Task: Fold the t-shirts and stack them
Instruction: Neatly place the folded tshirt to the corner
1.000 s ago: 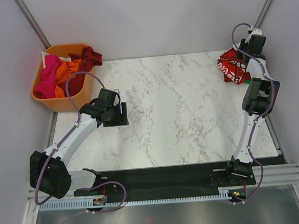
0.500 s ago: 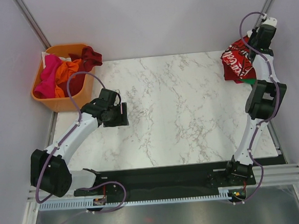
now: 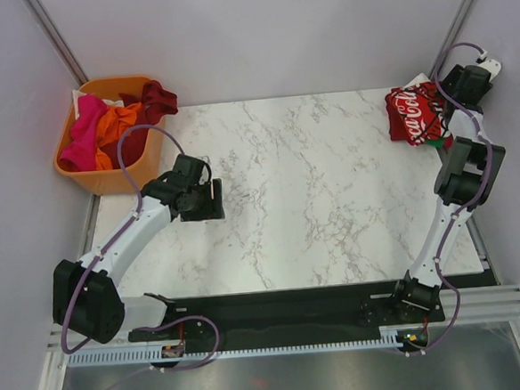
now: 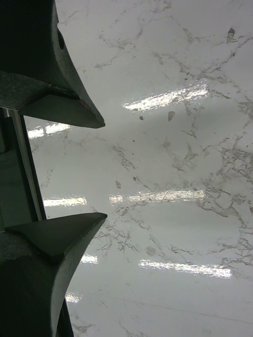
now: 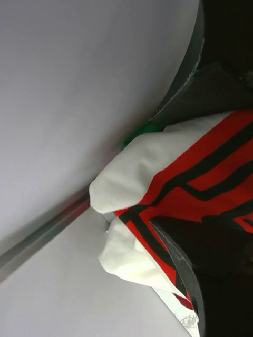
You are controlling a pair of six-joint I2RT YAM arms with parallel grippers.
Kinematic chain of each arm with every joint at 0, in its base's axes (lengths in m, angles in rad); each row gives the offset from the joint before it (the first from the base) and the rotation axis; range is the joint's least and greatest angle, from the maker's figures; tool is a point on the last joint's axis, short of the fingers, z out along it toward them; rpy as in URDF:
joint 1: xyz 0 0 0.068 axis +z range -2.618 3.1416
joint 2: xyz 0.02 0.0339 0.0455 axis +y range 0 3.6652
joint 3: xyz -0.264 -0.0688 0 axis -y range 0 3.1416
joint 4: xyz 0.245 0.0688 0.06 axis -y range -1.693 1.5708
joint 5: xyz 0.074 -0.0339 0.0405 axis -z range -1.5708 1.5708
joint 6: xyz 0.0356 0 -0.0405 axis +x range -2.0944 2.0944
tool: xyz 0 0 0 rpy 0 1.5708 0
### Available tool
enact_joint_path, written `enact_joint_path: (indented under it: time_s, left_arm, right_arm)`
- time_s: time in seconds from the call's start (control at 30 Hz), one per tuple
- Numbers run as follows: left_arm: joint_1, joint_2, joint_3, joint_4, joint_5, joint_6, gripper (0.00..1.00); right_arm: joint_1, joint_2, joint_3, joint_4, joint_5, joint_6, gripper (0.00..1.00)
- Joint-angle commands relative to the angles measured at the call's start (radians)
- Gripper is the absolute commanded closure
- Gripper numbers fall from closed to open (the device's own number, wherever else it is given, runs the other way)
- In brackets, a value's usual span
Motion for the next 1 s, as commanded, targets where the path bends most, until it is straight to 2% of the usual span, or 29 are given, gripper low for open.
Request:
enact_joint_path:
  time_s: [0.0,0.17,0.27,0.33,0.5,0.67,0.73,0.8,0.97]
  left_arm:
    - [-0.008,0.01,0.002,0.015,-0.008,0.032,0.27]
    - [-0.011,0.015,0.002,0.013,-0.011,0.032,0.28]
    - [-0.012,0.015,0.003,0.012,-0.013,0.03,0.28]
    - [-0.014,0.012,0.003,0.012,-0.014,0.032,0.28]
    - [-0.015,0.003,0.005,0.012,-0.017,0.03,0.28]
    - [-0.02,-0.01,0.003,0.012,-0.025,0.03,0.28]
    - [-0.028,-0.013,0.002,0.01,-0.031,0.029,0.27]
    - [-0.032,-0.014,0.003,0.01,-0.037,0.029,0.27]
    - [-0.035,-0.03,0.009,0.009,-0.054,0.027,0.28]
  right_arm:
    - [-0.07,0.11,0.039,-0.057,-0.034,0.123,0.21]
    - [-0.068,0.07,0.1,-0.063,-0.078,0.126,0.13]
    - [-0.056,-0.006,0.137,-0.097,-0.029,0.108,0.07]
    - [-0.039,-0.086,0.145,-0.106,0.043,0.073,0.02]
    - [0.007,-0.282,0.133,-0.129,0.199,0.034,0.02]
    - [0.056,-0.414,0.139,-0.177,0.469,-0.006,0.02]
    - [0.065,-0.464,0.136,-0.229,0.5,-0.001,0.02]
    - [0.076,-0.549,0.095,-0.279,0.508,0.02,0.02]
    - [0.127,-0.888,-0.341,-0.322,0.375,0.109,0.02]
